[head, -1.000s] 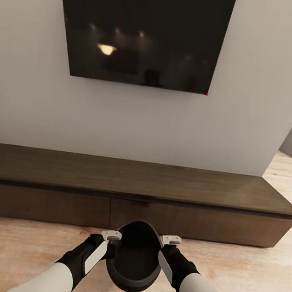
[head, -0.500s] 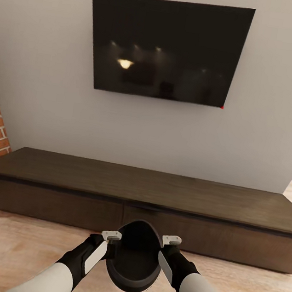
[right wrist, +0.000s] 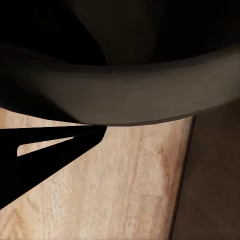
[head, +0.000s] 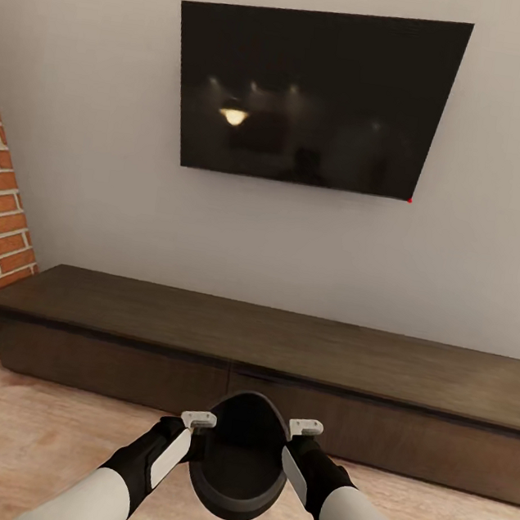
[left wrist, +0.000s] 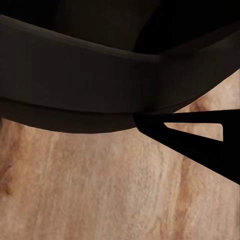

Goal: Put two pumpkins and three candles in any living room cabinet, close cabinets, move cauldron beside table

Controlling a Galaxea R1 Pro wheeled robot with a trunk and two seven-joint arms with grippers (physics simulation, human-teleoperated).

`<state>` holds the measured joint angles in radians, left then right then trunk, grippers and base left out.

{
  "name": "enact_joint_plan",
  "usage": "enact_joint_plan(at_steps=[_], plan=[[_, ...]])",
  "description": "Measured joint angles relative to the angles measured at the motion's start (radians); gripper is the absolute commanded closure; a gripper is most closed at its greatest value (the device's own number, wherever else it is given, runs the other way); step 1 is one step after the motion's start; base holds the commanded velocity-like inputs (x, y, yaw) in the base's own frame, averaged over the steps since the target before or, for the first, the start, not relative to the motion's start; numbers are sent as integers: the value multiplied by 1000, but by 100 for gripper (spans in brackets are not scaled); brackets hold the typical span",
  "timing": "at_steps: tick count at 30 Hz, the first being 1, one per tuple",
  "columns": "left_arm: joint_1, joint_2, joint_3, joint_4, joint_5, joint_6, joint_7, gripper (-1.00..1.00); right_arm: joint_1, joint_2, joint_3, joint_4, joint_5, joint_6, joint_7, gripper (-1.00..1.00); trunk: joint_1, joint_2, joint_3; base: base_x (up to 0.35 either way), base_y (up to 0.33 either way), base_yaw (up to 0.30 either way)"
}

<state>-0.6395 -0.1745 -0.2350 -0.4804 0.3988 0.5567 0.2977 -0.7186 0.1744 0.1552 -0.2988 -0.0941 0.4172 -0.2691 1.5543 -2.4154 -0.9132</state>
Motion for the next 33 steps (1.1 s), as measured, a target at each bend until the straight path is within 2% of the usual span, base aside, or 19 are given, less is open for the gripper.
enact_joint_plan(at_steps=[9, 33], plan=[[0, 0, 1, 0, -1, 1, -1, 100, 0, 0, 0, 1, 0, 0, 0, 100, 0, 0, -1, 0, 0, 68], [0, 0, 1, 1, -2, 1, -1, 100, 0, 0, 1, 4, -2, -1, 0, 100, 0, 0, -14, 0, 0, 245]])
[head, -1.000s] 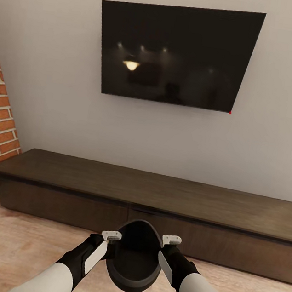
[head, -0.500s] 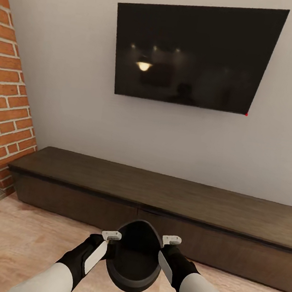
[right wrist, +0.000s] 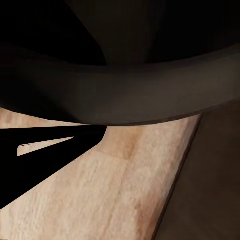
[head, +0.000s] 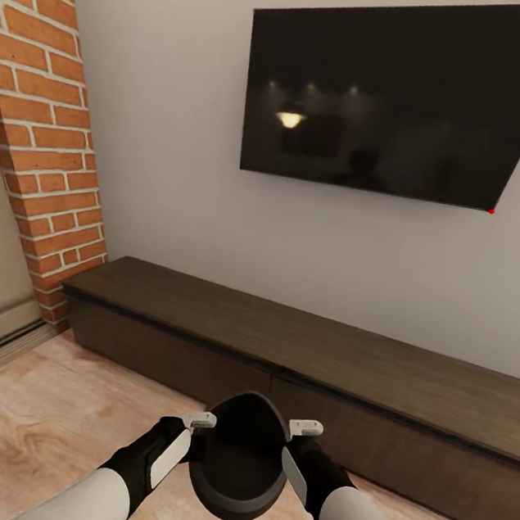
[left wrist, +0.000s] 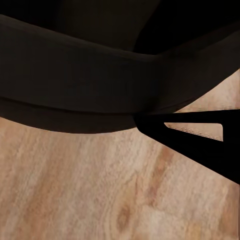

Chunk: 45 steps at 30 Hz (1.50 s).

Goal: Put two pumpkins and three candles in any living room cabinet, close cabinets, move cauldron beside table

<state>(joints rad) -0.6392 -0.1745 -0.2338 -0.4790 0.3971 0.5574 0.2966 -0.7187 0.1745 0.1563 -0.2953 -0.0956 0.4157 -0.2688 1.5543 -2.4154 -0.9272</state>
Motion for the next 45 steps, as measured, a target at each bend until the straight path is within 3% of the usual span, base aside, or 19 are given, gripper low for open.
enact_joint_plan(at_steps=[15, 28, 35, 36, 38, 42, 45], plan=[[0, 0, -23, 47, 46, -10, 6, 100, 0, 0, 11, 45, -13, -2, 0, 100, 0, 0, -9, 0, 0, 252], [1, 0, -16, 49, 33, -9, -3, 100, 0, 0, 11, 45, -14, -3, 0, 100, 0, 0, -16, 0, 0, 249], [1, 0, -16, 49, 34, -10, -3, 100, 0, 0, 10, 45, -13, -2, 0, 100, 0, 0, -18, 0, 0, 63], [2, 0, -26, 54, 55, -16, 4, 100, 0, 0, 14, 45, -7, 4, 0, 100, 0, 0, -18, 0, 0, 0], [2, 0, -32, 62, 63, -15, 2, 100, 0, 0, 15, 53, -8, 5, 0, 100, 0, 0, -18, 0, 0, 0], [1, 0, -33, 62, 48, -14, -1, 100, 0, 0, 17, 63, -22, -12, -1, 100, 0, 0, -18, 0, 0, 0], [2, 9, -55, 63, 86, -15, -1, 100, 1, 0, 29, 57, -28, 2, -2, 100, 0, 0, -18, 0, 0, 0]])
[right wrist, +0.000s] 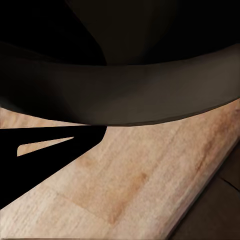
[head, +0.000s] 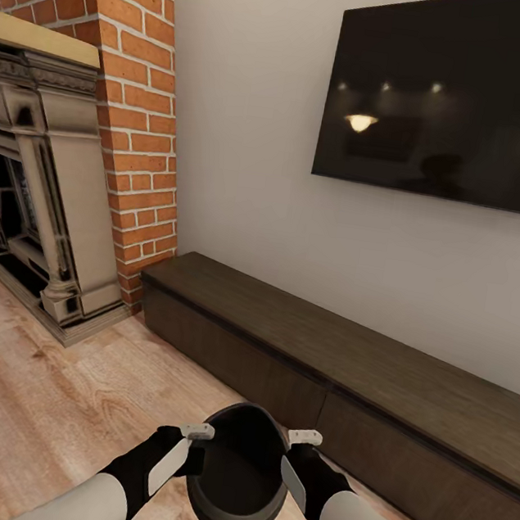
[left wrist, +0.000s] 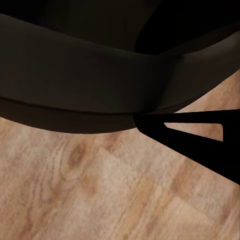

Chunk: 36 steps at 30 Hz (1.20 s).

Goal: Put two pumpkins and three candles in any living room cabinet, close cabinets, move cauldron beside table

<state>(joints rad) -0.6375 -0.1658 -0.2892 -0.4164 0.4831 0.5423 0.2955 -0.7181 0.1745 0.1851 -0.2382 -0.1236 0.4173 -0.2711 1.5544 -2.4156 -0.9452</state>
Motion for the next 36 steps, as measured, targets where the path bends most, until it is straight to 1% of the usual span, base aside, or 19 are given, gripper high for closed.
enact_joint_plan(at_steps=[4, 13, 14, 15, 16, 18, 19, 22, 25, 28, 36], plan=[[0, 3, -8, -1, 10, 1, -1, 100, 0, 0, 5, -2, -4, 3, -3, 100, 0, 0, 0, 0, 0, 65], [0, 3, -15, -1, -8, 1, 0, 100, 0, 0, 24, 23, -43, -32, -4, 100, 0, 0, 0, 0, 0, 254], [0, -4, 12, 0, -21, -1, 0, 100, 0, 0, 4, 4, -10, -9, -3, 100, 0, 0, 0, 0, 0, 271], [0, -5, 25, -1, -13, -4, -4, 100, -1, 0, -1, -22, 19, 22, -4, 100, 0, 0, 0, 0, 0, 271], [0, -6, 32, -3, -19, -3, -7, 100, -1, 0, -4, -28, 26, 27, -4, 100, 0, 0, 0, 0, 0, 272], [0, -3, 10, 0, -11, -3, -1, 100, 0, 0, -1, -5, 5, 3, -2, 100, 0, 0, 0, 0, 0, 272], [0, -3, 7, 0, -15, -3, 0, 100, 0, 0, 1, 1, -3, -5, -2, 100, 0, 0, 0, 0, 0, 272], [0, -5, 19, 0, -10, -4, -2, 100, 0, 0, -2, -17, 16, 16, -3, 100, 0, 0, 0, 0, 0, 272], [0, -3, 11, 0, -12, -4, -1, 100, 0, 0, -1, -6, 5, 3, -3, 100, 0, 0, 0, 0, 0, 272], [0, -4, 14, 0, -10, -4, -1, 100, 0, 0, -2, -11, 11, 10, -3, 100, 0, 0, 0, 0, 0, 272], [0, -4, 15, 0, -11, -3, -1, 100, 0, 0, -2, -10, 9, 9, -3, 100, 0, 0, 0, 0, 0, 272]])
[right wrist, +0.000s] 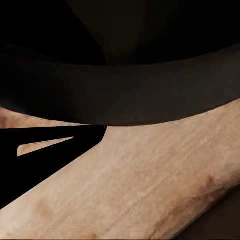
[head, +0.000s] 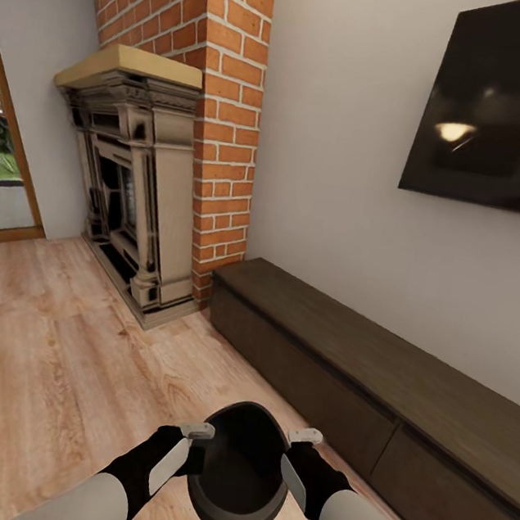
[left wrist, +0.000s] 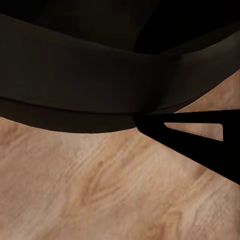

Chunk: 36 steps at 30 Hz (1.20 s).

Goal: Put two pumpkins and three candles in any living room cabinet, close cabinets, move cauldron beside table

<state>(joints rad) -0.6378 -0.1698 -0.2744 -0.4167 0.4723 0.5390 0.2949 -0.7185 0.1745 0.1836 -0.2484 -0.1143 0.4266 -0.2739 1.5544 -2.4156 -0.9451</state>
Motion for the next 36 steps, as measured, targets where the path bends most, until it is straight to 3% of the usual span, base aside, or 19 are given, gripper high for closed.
enact_joint_plan(at_steps=[36], plan=[[0, 1, -3, 0, 4, 0, 0, 100, 0, 0, 2, -1, -2, 1, -1, 100, 0, 0, 0, 0, 0, 273]])
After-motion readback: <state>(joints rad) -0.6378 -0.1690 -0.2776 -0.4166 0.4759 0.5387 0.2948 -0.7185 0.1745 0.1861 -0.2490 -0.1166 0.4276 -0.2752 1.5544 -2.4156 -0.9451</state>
